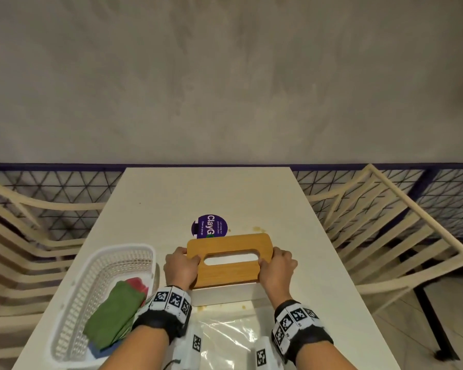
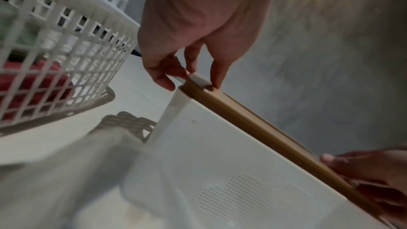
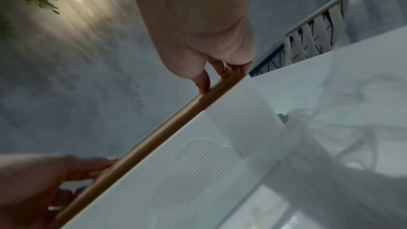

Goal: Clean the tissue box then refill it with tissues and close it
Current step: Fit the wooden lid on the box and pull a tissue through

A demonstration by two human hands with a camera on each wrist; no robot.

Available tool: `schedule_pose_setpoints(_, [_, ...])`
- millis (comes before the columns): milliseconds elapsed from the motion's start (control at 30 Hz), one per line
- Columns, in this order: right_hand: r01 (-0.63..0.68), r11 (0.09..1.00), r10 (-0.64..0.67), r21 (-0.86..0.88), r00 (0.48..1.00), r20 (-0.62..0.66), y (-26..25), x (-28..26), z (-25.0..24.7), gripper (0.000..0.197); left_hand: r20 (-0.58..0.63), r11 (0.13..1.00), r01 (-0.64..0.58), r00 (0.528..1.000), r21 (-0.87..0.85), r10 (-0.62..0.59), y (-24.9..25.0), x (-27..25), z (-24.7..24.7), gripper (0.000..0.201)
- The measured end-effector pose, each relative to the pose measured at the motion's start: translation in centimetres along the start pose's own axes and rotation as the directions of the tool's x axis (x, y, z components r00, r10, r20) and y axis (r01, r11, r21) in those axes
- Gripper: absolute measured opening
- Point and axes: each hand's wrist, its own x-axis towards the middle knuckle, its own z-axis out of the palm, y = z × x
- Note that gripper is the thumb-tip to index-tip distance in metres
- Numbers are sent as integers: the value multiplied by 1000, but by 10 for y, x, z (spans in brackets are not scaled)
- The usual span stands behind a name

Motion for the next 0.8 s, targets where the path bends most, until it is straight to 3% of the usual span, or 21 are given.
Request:
schedule_pose_setpoints(167, [29, 999, -30, -45, 999, -38, 6, -4, 4, 29, 7, 999, -25, 1000, 32, 25, -2, -3, 3, 46])
schedule_pose_setpoints(333, [5, 998, -6, -56, 1000, -13, 2, -1, -1, 25, 4, 982, -47, 999, 181, 47, 6, -6, 1, 37])
schedule_pose_setpoints(567, [-55, 994, 58, -98, 998, 23, -1, 5, -8, 28, 47, 986, -66, 997, 152, 59, 4, 3, -1, 32])
schedule_pose_setpoints(800, [6, 998, -5, -63, 1000, 12, 8, -4, 1, 36, 44, 991, -98, 995, 89, 94, 0, -9, -4, 54])
